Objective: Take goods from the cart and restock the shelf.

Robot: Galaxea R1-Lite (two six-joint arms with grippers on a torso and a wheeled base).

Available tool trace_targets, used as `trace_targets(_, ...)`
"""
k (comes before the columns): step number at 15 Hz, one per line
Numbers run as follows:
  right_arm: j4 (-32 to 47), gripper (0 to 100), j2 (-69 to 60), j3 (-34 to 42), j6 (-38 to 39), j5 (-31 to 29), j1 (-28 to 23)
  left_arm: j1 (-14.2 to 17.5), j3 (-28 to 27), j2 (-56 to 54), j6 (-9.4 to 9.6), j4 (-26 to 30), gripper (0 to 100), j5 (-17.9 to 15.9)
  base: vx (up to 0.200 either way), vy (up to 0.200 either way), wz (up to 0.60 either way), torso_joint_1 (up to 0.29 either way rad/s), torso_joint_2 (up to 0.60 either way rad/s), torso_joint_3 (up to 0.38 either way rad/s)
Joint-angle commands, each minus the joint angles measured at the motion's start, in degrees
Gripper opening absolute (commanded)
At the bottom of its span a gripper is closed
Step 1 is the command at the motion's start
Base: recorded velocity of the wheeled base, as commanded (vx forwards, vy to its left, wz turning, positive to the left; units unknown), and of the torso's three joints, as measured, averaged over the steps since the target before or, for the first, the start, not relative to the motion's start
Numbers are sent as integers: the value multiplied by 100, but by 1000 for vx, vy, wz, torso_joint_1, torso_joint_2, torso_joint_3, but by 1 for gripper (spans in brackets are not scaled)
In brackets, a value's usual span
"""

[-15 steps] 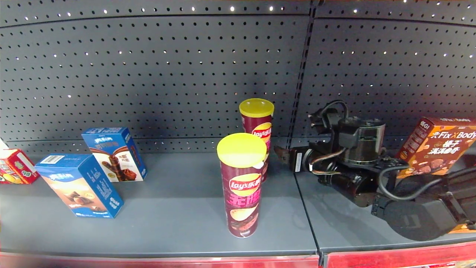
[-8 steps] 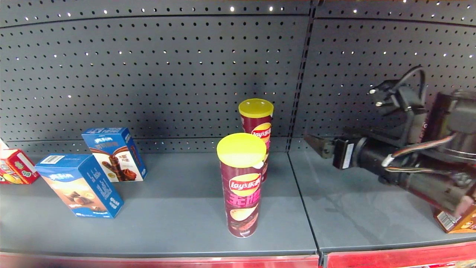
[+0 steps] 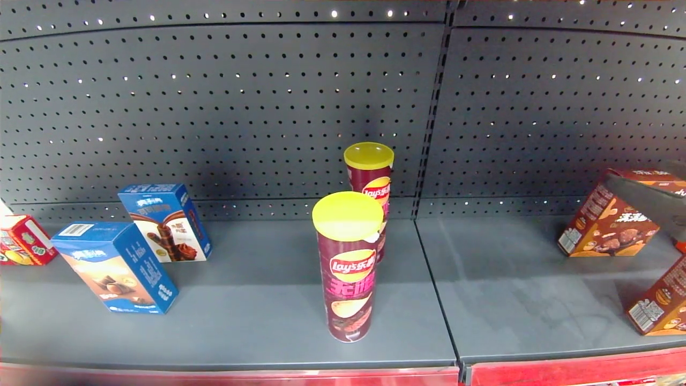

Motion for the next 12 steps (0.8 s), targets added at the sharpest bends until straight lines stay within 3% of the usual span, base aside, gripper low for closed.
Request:
trace_targets(1, 157, 100, -1481, 787, -11, 235, -983, -1, 0, 7, -1, 0, 100, 3, 0, 0, 0, 0, 0, 0)
trace_targets(3, 746, 100, -2404, 1420, 16, 428, -1695, -1, 0, 7, -1, 0, 100, 3, 0, 0, 0, 0, 0, 0)
trace_targets(6, 1045, 100, -3669, 2475, 25, 446, -2275, -1, 0, 7, -1, 0, 100, 3, 0, 0, 0, 0, 0, 0)
trace_targets(12, 1502, 100, -4821, 3477, 25, 543, -2644, -1, 0, 7, -1, 0, 100, 3, 0, 0, 0, 0, 0, 0)
